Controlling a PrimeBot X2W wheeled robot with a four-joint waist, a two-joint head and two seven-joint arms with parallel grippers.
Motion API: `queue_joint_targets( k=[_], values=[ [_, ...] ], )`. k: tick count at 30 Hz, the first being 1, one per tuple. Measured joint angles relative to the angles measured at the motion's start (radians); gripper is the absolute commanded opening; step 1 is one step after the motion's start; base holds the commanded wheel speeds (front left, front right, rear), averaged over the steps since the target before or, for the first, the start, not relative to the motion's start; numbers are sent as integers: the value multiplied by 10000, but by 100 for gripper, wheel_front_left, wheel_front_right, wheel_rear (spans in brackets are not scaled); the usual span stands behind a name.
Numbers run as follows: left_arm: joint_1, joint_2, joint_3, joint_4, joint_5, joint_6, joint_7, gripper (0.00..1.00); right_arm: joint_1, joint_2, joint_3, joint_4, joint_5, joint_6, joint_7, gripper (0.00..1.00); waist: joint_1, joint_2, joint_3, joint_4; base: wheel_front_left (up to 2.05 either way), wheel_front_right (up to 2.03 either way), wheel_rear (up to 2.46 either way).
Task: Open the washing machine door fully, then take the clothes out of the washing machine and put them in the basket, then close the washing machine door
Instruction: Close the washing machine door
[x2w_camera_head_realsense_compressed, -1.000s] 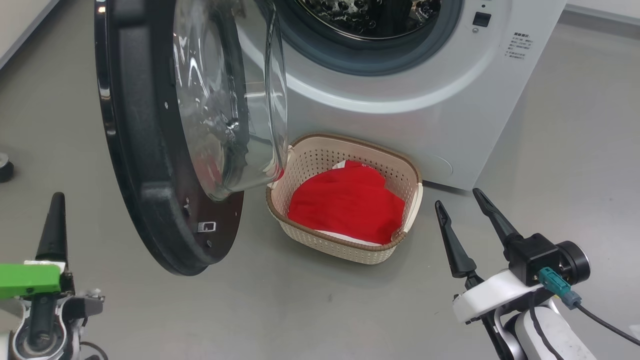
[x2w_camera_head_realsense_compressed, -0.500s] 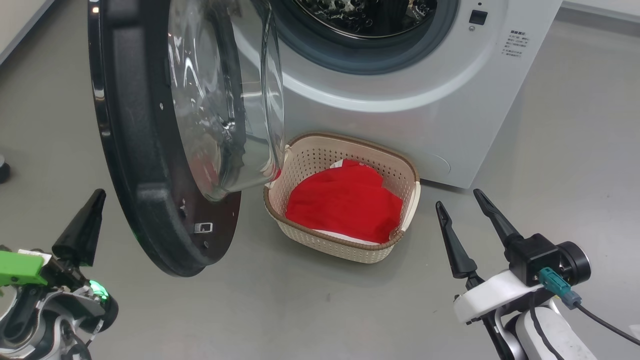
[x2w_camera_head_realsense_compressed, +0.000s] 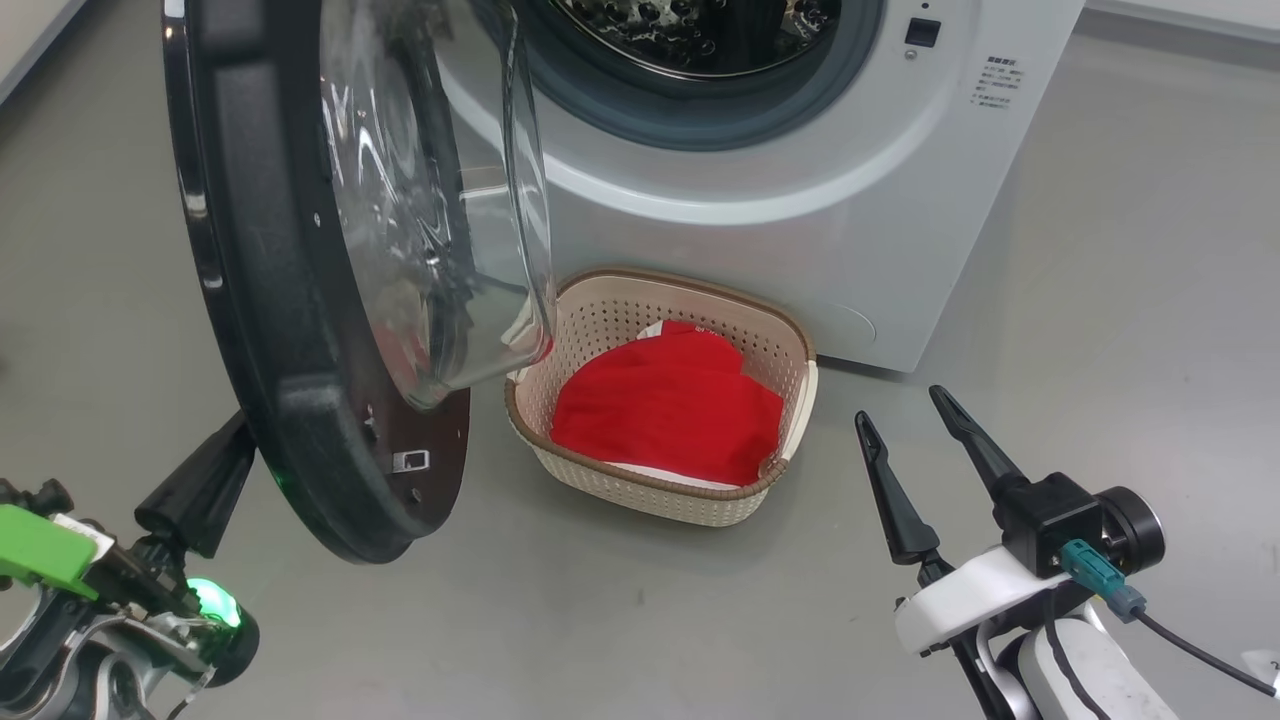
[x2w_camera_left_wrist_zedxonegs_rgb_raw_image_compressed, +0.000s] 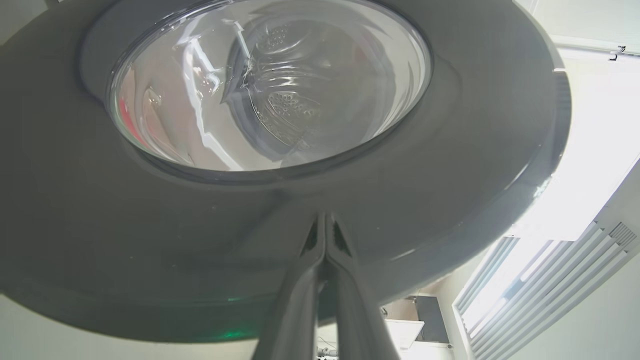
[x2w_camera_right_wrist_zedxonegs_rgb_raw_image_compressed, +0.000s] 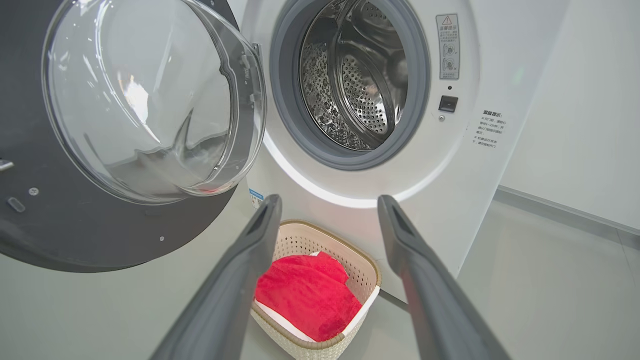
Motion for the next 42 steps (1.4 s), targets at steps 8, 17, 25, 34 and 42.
queue_joint_targets(
  k=[8, 17, 25, 34, 42],
  values=[
    [186, -19, -140, -458, -211, 107, 215, 0, -25, 27, 17, 0, 0, -2, 0, 100, 0, 0, 89, -427, 0, 0, 0],
    [188, -69, -203, -913, -420, 138, 199, 0, -210, 54, 10, -42, -4, -23, 0, 100, 0, 0, 329, -1076, 0, 0, 0],
    [178, -155, -410, -1185, -516, 213, 159, 0, -227, 127, -56, -71, -4, -102, -2, 100, 0, 0, 557, -1812, 0, 0, 0],
    [142, -236, -679, -1210, -516, 215, -69, 0, -300, 278, -75, -73, -4, -121, -79, 100, 0, 0, 725, -2655, 0, 0, 0],
    [-70, -278, -844, -1206, -516, 226, -316, 0, -314, 395, -73, -71, -4, -178, -167, 100, 0, 0, 857, -3532, 0, 0, 0]
  ],
)
